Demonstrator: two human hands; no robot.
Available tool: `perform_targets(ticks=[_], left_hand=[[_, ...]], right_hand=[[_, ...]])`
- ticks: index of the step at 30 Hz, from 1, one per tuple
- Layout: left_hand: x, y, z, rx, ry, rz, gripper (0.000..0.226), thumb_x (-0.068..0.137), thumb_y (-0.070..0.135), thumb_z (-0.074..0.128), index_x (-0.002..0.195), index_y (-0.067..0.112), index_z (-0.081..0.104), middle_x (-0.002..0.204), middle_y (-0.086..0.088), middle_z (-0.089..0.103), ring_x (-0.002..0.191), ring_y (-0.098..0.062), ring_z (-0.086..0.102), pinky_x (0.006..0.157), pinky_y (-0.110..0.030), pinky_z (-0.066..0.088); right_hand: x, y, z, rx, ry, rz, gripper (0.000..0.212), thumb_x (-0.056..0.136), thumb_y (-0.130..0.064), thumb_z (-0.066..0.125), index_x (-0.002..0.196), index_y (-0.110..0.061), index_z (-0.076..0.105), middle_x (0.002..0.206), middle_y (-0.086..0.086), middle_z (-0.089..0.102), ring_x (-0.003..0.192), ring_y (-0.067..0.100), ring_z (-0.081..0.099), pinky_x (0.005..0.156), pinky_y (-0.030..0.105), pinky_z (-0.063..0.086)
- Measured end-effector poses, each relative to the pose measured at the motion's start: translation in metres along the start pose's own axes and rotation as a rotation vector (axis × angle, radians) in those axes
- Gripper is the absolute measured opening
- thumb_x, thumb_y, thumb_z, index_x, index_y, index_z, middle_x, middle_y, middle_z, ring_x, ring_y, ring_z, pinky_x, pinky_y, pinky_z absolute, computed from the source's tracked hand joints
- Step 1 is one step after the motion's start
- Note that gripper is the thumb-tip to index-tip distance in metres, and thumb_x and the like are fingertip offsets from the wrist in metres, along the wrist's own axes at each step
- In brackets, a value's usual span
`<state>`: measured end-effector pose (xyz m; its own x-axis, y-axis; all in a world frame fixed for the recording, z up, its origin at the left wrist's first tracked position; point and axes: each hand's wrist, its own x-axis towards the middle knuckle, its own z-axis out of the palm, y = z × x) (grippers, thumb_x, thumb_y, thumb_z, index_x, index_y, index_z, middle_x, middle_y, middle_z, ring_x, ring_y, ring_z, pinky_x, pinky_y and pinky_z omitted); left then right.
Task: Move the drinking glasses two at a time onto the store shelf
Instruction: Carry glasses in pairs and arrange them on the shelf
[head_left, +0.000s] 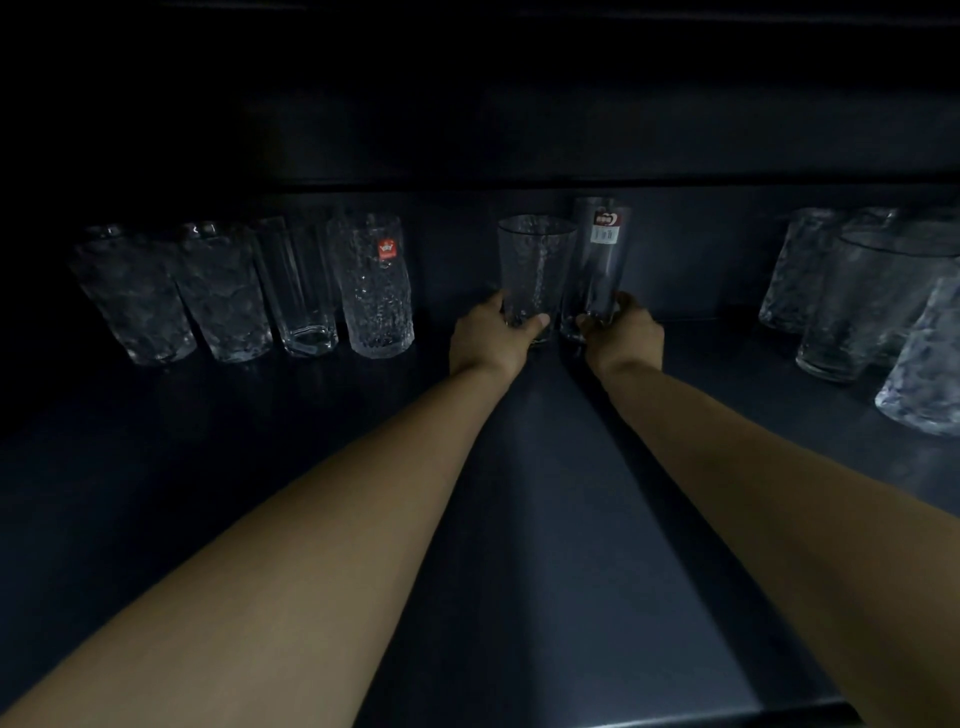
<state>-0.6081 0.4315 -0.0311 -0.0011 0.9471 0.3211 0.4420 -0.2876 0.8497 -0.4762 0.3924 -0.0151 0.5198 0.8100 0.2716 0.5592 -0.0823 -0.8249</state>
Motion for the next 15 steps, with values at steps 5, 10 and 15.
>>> perform_targets(ticks=[5, 10, 15], left_hand=[[0.0000, 0.0007, -0.0004, 0.034, 0.006, 0.001, 0.062, 0.079, 0.050, 0.072, 0.134, 0.023, 0.058, 0.118, 0.000, 0.071, 0.111, -0.018, 0.065, 0.096, -0.037, 0.053], [-0.0002, 0.0001, -0.0003, 0.028, 0.007, 0.005, 0.062, 0.081, 0.047, 0.072, 0.135, 0.020, 0.057, 0.118, -0.001, 0.071, 0.112, -0.020, 0.064, 0.097, -0.037, 0.052], [-0.0025, 0.0022, -0.0016, -0.002, 0.011, -0.005, 0.058, 0.083, 0.041, 0.073, 0.134, 0.019, 0.058, 0.117, -0.003, 0.072, 0.110, -0.019, 0.066, 0.096, -0.036, 0.053]], right_hand=[[0.0001, -0.0004, -0.0001, -0.022, 0.002, 0.001, 0.037, 0.095, -0.026, 0.063, 0.127, -0.009, 0.056, 0.127, 0.013, 0.064, 0.119, 0.030, 0.058, 0.091, 0.027, 0.045], [0.0011, 0.0003, 0.0001, -0.024, -0.001, 0.008, 0.036, 0.096, -0.026, 0.062, 0.126, -0.009, 0.056, 0.126, 0.012, 0.065, 0.118, 0.029, 0.059, 0.081, 0.022, 0.038], [0.0007, 0.0006, -0.0002, -0.029, -0.003, 0.000, 0.036, 0.095, -0.027, 0.063, 0.126, -0.009, 0.057, 0.126, 0.011, 0.065, 0.118, 0.028, 0.059, 0.079, 0.020, 0.036]])
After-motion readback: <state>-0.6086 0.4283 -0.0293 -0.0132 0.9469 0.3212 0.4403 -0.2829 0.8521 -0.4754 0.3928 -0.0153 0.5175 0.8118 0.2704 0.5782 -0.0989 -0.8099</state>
